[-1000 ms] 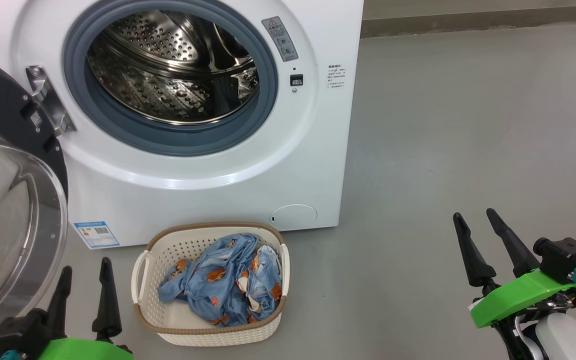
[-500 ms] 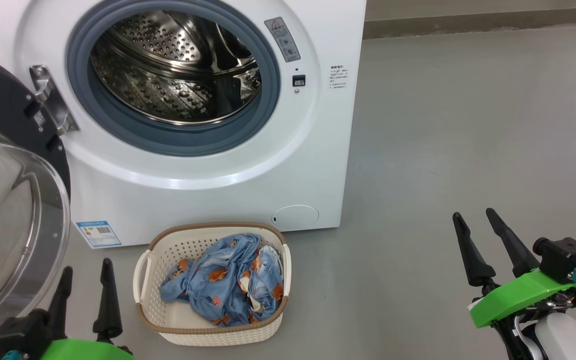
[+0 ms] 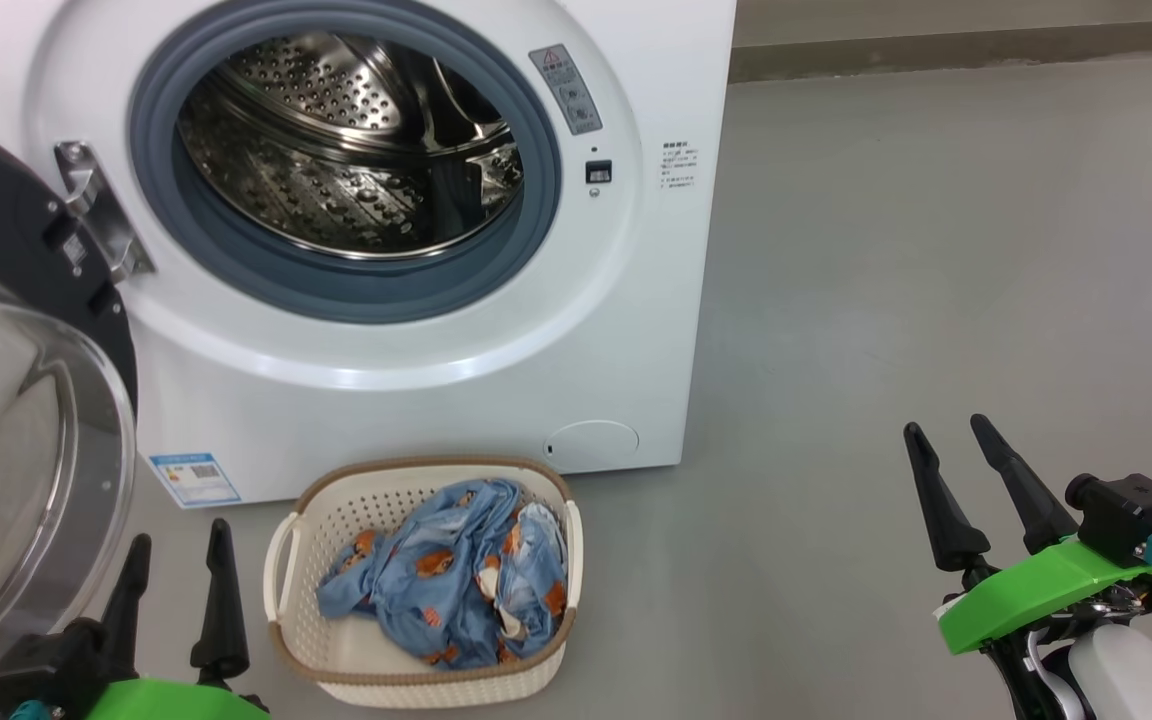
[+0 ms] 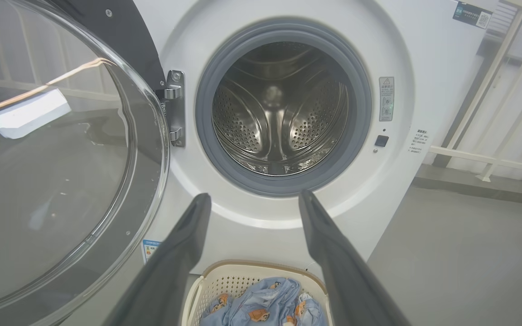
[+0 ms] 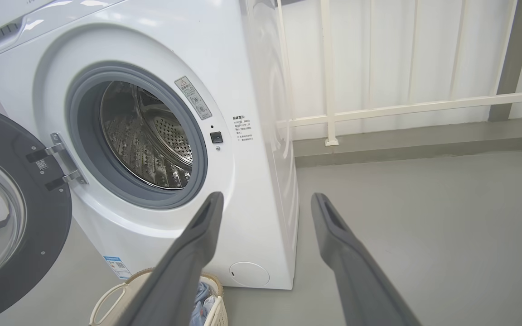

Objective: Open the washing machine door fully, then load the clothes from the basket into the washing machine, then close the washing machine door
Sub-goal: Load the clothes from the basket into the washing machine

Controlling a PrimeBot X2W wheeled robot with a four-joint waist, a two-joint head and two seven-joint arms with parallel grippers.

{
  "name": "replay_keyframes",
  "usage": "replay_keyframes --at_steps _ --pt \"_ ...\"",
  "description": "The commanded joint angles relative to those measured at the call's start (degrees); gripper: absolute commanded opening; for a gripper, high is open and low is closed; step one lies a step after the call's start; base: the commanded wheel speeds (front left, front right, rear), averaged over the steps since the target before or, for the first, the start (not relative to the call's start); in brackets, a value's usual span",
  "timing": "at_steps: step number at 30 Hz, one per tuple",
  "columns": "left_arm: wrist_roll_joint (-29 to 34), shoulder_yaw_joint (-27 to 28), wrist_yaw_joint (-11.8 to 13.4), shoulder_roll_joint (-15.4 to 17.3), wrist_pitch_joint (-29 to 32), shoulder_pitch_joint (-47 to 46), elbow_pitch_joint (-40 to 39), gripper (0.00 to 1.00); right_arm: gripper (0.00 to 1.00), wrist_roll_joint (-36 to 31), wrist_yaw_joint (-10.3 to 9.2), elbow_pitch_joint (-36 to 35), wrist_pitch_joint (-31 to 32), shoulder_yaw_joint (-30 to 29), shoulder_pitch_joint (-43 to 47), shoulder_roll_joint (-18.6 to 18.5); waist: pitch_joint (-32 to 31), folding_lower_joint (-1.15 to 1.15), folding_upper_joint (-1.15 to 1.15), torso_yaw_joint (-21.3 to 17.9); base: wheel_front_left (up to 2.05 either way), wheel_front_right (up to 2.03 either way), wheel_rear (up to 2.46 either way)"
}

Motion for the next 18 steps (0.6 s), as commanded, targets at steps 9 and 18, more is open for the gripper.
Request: replay_keyframes --at_steps 9,18 --pt "0.0 2.0 0.4 1.7 -0.2 -2.3 -1.1 1.00 1.00 0.4 0.33 -1.5 -0.7 0.6 -1.6 -0.7 0.1 0.00 0.00 0.1 1.41 -1.41 0.00" --pt "-0.2 1.7 0.5 2.0 -0.2 -2.3 -1.1 1.00 1.00 0.6 0.33 -1.6 -0.7 0.7 -1.5 -0.5 0.1 0.00 0.00 0.3 1.37 -1.37 0.00"
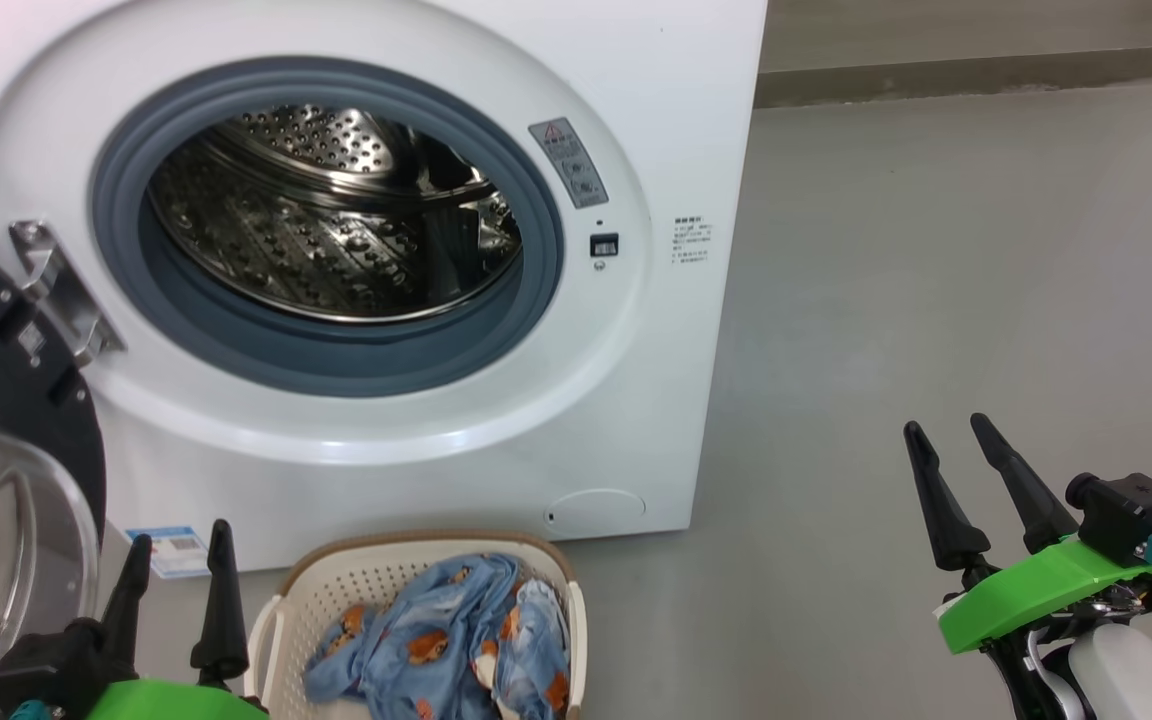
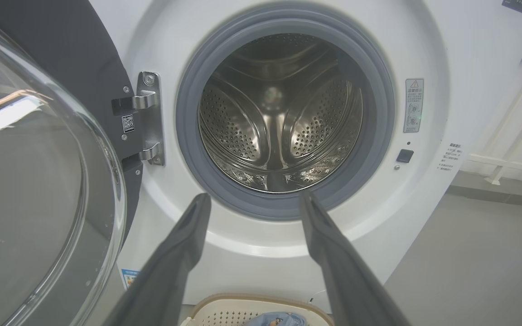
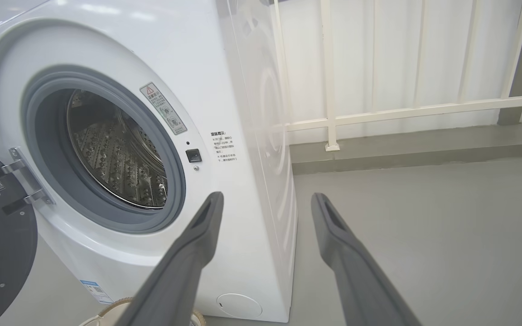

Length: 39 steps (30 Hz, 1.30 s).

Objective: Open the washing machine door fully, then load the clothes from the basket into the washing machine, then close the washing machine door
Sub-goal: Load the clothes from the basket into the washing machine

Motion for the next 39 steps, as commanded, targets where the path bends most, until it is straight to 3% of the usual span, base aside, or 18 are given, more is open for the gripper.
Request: replay_keyframes --at_steps 1,39 --pt "-0.2 2.1 0.4 1.7 -0.2 -2.3 -1.1 1.00 1.00 0.5 0.33 -1.4 -0.7 0.8 -1.4 -0.6 0.0 0.00 0.00 0.0 1.26 -1.26 0.00" --pt "-0.3 0.6 1.2 2.2 0.0 -2.6 -1.2 1.00 1.00 0.8 0.33 -1.0 -0.7 2.0 -1.7 -0.9 0.4 0.00 0.00 0.5 0.15 -0.15 0.00"
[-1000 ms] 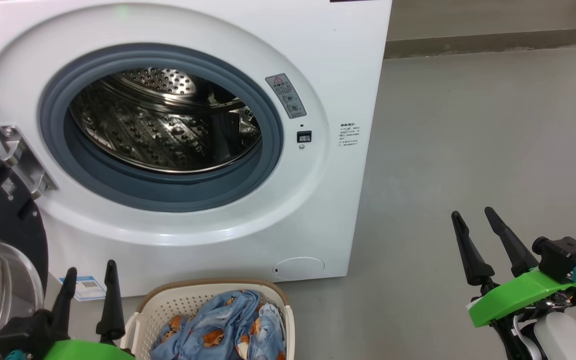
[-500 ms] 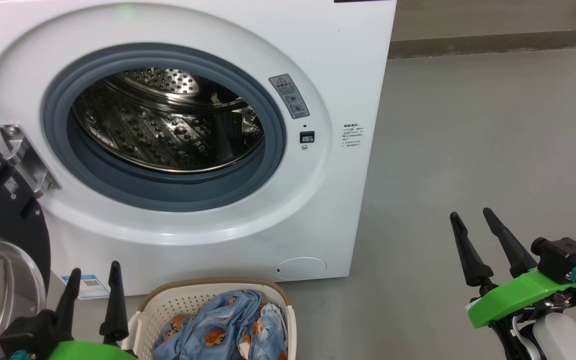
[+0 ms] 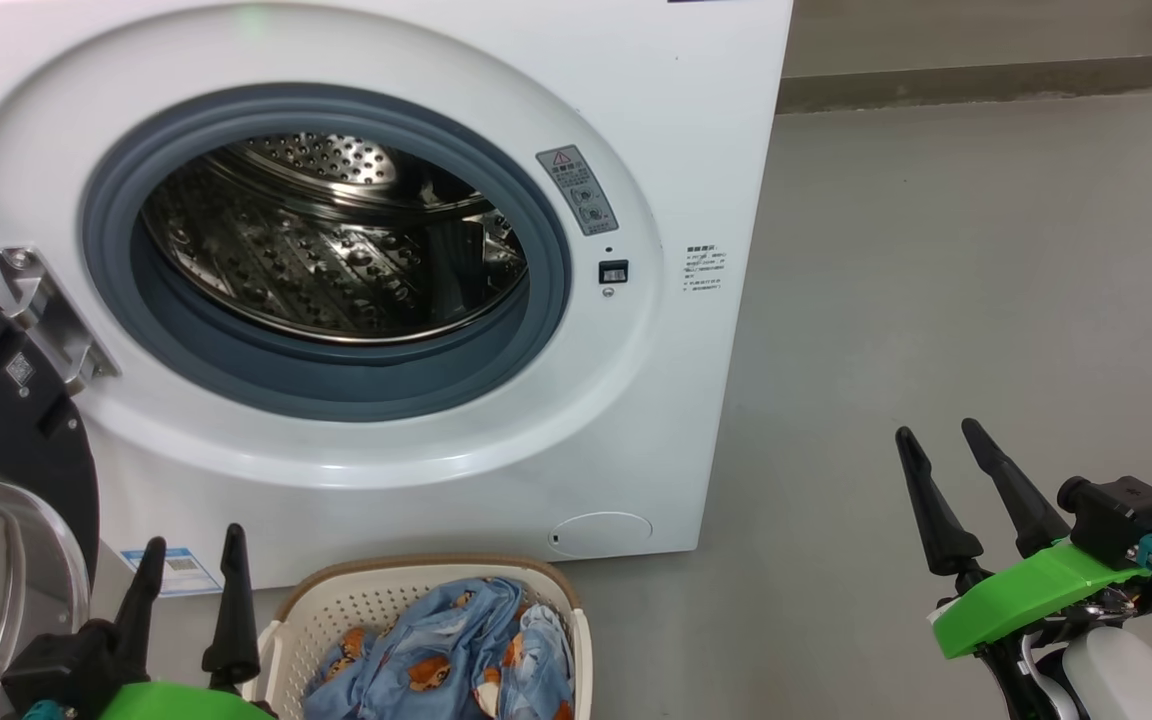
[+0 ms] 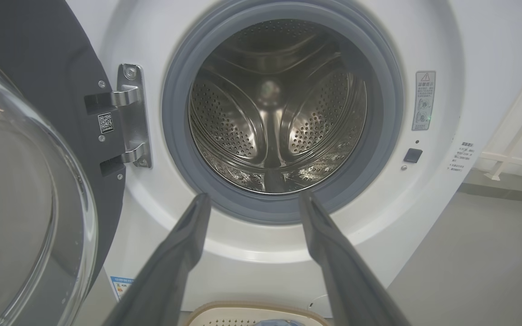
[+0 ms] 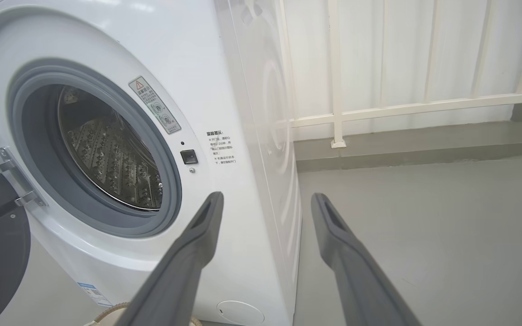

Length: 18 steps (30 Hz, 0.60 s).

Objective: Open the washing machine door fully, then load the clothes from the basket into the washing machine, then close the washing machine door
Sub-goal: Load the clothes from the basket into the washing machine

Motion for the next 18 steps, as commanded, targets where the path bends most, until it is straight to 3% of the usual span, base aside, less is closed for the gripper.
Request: replay_keyframes --at_steps 1,18 --pt "0.1 2.1 0.2 1.9 -0.1 -2.6 -1.2 1.00 1.00 0.3 0.33 -1.1 -0.7 1.0 -1.7 -0.9 0.1 0.00 0.00 0.0 0.00 0.00 0.00" --pt "0.7 1.0 1.1 2.1 0.5 -3.0 -0.3 1.00 1.00 0.6 0.33 -0.7 -0.7 0.8 -1.9 -0.9 1.5 0.00 0.00 -1.3 0.00 0.00 0.00"
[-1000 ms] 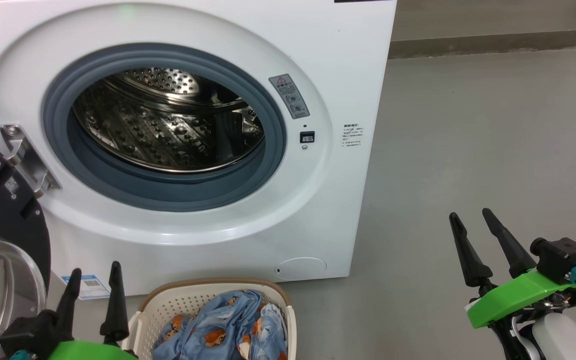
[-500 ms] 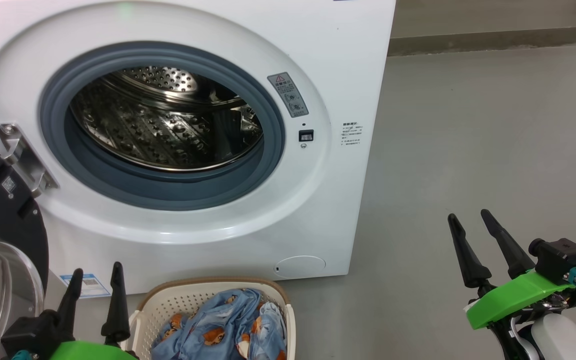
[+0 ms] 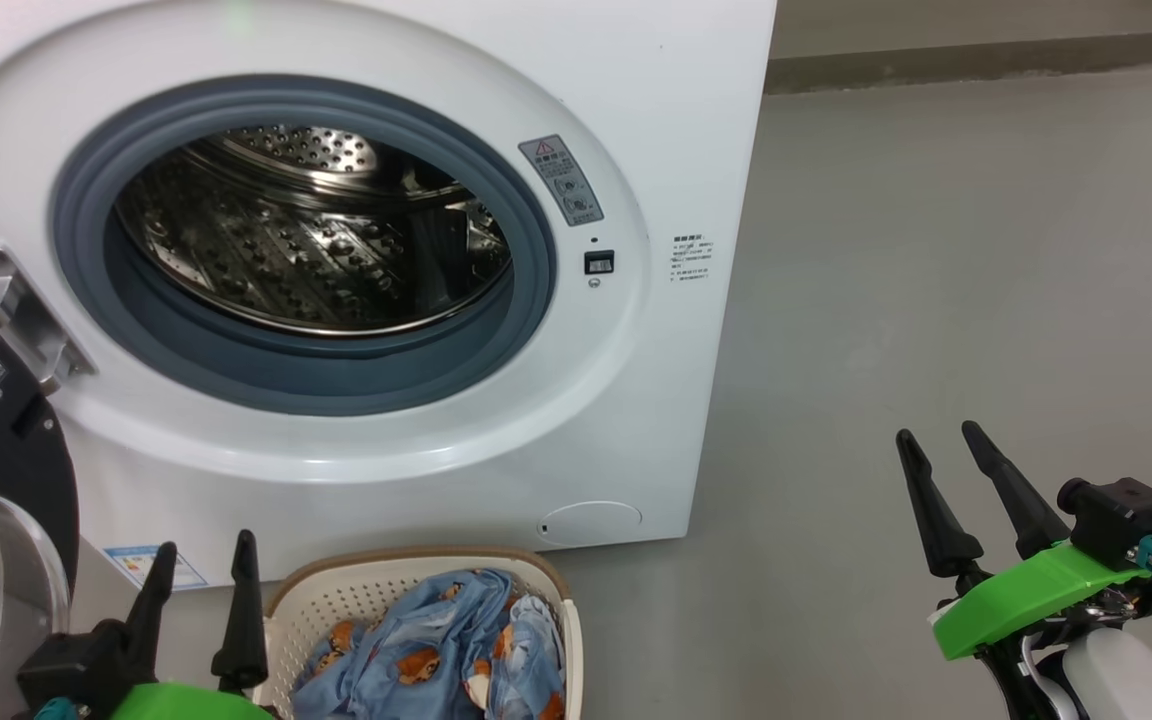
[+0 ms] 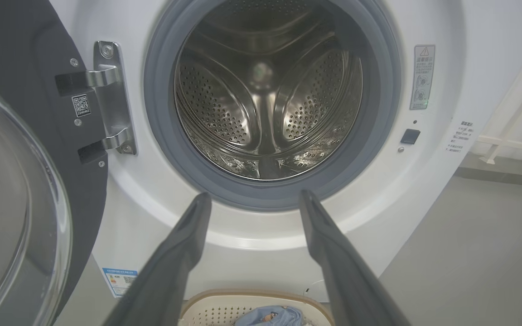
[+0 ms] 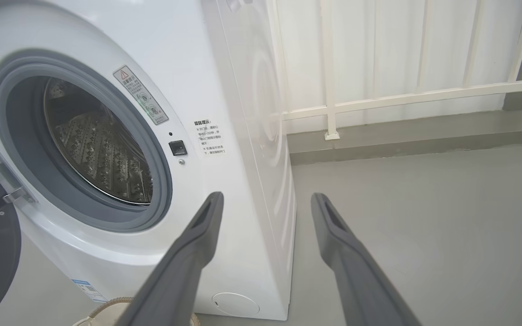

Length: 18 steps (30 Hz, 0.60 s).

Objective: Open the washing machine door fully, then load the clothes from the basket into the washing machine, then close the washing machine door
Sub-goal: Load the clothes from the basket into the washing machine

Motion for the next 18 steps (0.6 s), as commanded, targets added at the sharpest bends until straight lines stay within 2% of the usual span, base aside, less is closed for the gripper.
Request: replay_keyframes --at_steps 1,11,18 --pt "0.5 1.8 0.5 1.8 0.0 -3.0 -1.0 1.00 1.00 0.6 0.33 -1.0 -0.7 0.7 -2.0 -0.9 0.5 0.00 0.00 -0.2 0.00 0.00 0.00" --pt "0.9 0.2 1.2 1.0 1.3 -4.7 -0.1 1.00 1.00 0.8 0.33 -0.6 -0.7 0.0 -3.0 -1.0 4.5 0.00 0.00 -1.1 0.00 0.00 0.00" --pt "0.5 -0.9 -0.2 -0.6 1.0 -7.4 3.3 1.00 1.00 0.7 0.33 -0.7 -0.7 -0.2 -5.0 -1.4 9.5 0.00 0.00 -1.8 0.00 0.00 0.00"
